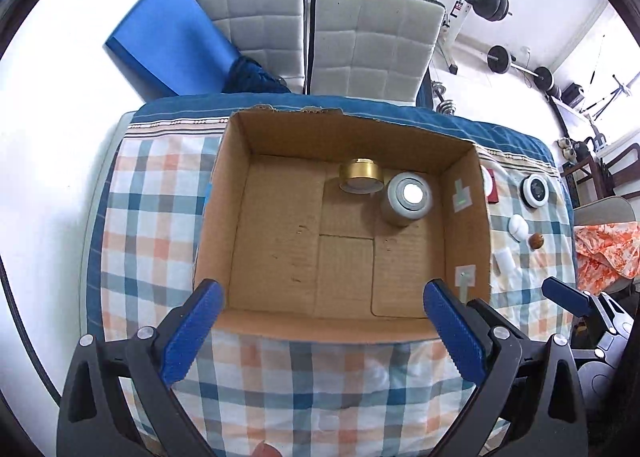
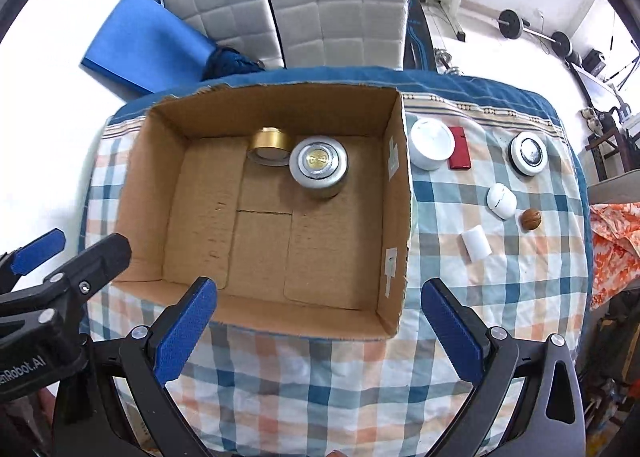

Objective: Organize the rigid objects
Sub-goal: 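Withdraw both tools from the box toward the remaining items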

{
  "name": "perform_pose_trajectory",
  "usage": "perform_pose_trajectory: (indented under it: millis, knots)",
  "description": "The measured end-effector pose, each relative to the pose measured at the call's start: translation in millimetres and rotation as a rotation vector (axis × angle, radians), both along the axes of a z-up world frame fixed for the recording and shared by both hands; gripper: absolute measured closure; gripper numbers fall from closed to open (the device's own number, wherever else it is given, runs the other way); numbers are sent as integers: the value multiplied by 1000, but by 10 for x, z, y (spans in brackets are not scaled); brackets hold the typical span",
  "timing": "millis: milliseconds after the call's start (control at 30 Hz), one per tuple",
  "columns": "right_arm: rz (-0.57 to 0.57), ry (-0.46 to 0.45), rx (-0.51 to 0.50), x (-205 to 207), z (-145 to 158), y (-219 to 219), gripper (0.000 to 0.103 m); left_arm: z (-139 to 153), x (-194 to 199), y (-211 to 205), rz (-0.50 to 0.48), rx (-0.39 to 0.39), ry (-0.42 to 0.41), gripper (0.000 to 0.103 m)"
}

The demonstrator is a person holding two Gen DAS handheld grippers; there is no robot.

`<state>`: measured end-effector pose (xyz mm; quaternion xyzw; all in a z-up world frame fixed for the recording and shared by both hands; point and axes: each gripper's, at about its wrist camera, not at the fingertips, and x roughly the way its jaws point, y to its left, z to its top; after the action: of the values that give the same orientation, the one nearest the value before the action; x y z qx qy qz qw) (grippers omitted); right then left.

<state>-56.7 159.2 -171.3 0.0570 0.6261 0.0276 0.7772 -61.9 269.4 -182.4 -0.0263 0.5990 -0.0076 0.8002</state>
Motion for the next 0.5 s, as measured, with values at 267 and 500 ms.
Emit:
perform_pose_trajectory:
  millis: [267, 500]
  knots:
    - [-9, -16, 83, -147, 218, -429, 0, 258, -72, -407, -11, -7, -35, 0]
    - [-144, 14, 57, -112, 227, -1618, 0, 213, 334, -1576, -155, -69, -41, 0]
